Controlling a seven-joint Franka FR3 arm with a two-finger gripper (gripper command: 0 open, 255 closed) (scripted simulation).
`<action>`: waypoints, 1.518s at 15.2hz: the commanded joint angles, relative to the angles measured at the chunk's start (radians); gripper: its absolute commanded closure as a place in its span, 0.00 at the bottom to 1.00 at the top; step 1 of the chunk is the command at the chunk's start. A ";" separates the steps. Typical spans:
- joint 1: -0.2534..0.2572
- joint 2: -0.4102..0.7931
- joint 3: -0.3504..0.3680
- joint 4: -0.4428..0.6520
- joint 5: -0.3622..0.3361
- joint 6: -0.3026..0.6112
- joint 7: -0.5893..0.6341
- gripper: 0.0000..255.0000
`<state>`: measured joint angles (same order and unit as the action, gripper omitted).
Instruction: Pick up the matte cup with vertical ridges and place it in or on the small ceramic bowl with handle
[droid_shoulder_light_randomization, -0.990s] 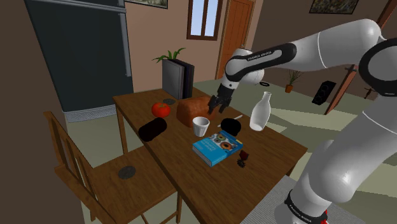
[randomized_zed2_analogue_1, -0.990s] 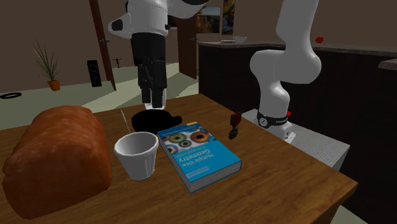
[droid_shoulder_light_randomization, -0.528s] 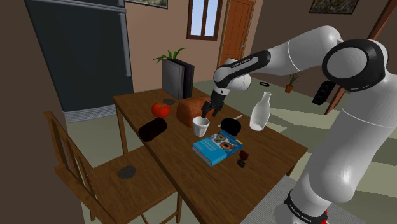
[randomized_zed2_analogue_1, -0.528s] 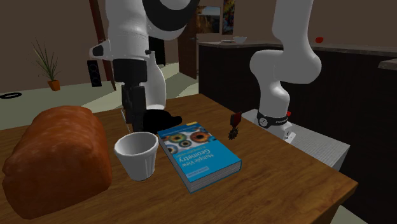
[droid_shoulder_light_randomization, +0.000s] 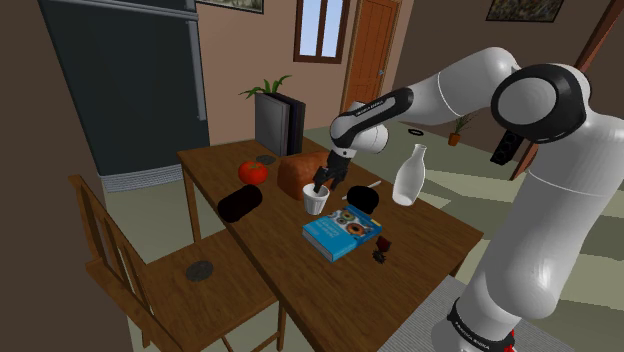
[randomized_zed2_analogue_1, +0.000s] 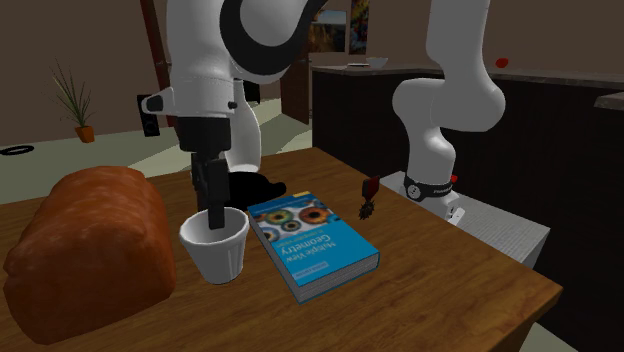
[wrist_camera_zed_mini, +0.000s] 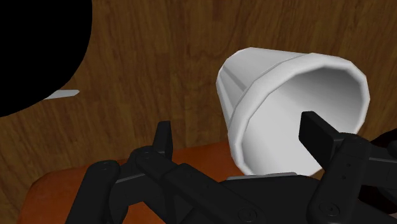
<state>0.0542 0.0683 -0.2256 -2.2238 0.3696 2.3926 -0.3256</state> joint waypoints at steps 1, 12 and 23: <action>0.000 0.002 0.000 0.000 0.001 0.002 -0.001 0.00; 0.000 0.002 0.000 0.001 0.001 0.002 0.000 1.00; 0.000 -0.059 -0.005 0.042 -0.050 -0.092 0.052 1.00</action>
<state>0.0540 0.0172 -0.2301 -2.1891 0.3264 2.3148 -0.2813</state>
